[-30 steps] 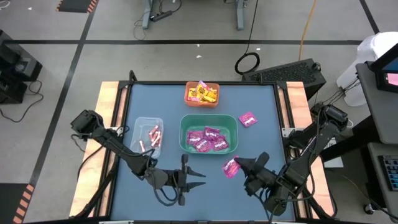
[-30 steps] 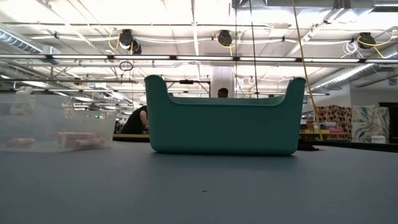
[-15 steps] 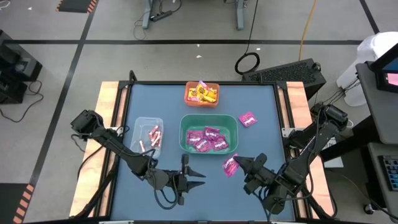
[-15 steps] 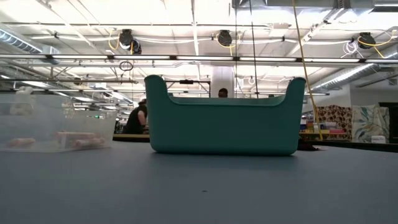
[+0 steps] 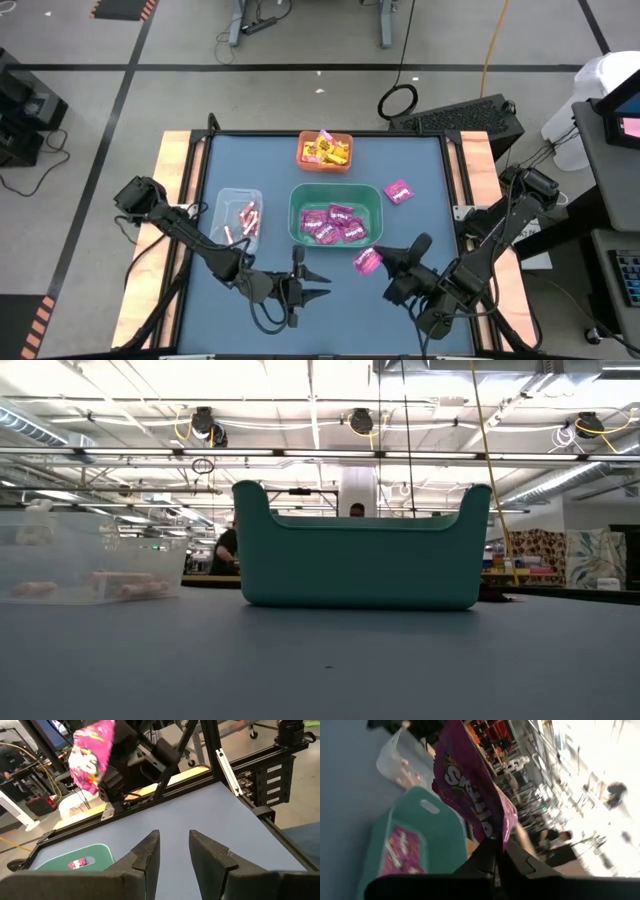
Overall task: Sort candy
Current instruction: Put the purple candy into the green bin
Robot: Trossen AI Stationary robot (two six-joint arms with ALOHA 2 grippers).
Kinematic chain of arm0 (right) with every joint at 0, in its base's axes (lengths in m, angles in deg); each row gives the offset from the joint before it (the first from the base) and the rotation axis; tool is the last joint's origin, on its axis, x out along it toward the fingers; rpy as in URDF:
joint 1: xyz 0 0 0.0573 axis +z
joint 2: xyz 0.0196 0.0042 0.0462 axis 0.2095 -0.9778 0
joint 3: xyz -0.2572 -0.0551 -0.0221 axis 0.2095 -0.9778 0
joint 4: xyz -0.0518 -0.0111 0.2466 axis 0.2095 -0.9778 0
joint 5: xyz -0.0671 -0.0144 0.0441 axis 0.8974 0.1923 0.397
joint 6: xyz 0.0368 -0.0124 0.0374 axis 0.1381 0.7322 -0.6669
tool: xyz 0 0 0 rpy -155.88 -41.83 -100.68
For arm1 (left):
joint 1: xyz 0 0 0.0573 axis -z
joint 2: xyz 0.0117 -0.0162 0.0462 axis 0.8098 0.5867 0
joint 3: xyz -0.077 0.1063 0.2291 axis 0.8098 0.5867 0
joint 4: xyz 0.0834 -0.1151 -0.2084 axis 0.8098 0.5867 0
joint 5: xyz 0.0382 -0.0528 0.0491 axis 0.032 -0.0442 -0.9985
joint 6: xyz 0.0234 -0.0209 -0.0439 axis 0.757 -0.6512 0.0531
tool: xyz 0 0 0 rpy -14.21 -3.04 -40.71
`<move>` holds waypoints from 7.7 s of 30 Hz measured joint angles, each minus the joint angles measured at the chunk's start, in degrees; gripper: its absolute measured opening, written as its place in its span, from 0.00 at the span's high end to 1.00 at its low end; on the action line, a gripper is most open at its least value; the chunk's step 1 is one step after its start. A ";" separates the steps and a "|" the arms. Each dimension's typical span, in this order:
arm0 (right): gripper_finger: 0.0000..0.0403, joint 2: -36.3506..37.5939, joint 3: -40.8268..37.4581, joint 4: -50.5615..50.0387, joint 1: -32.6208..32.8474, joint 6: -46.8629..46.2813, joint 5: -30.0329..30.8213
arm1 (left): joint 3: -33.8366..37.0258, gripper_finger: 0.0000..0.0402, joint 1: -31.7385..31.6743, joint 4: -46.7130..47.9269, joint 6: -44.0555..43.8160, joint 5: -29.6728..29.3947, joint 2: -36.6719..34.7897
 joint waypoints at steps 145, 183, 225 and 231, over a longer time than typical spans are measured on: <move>0.63 15.65 -19.59 -27.00 -24.29 -65.67 -25.32 | 0.00 0.72 0.15 13.29 -21.18 -5.22 -3.67; 0.63 16.06 -46.01 10.12 -37.55 -59.08 -33.29 | 0.00 0.72 -0.07 13.18 -21.07 -4.09 -3.65; 0.98 16.13 -45.88 14.86 -53.96 -43.77 -56.46 | 0.00 0.72 -0.08 13.22 -21.01 -4.15 -3.65; 0.99 16.78 -45.71 14.28 -53.34 -49.92 -64.12 | 0.00 0.72 -0.09 13.22 -20.57 -4.15 -3.65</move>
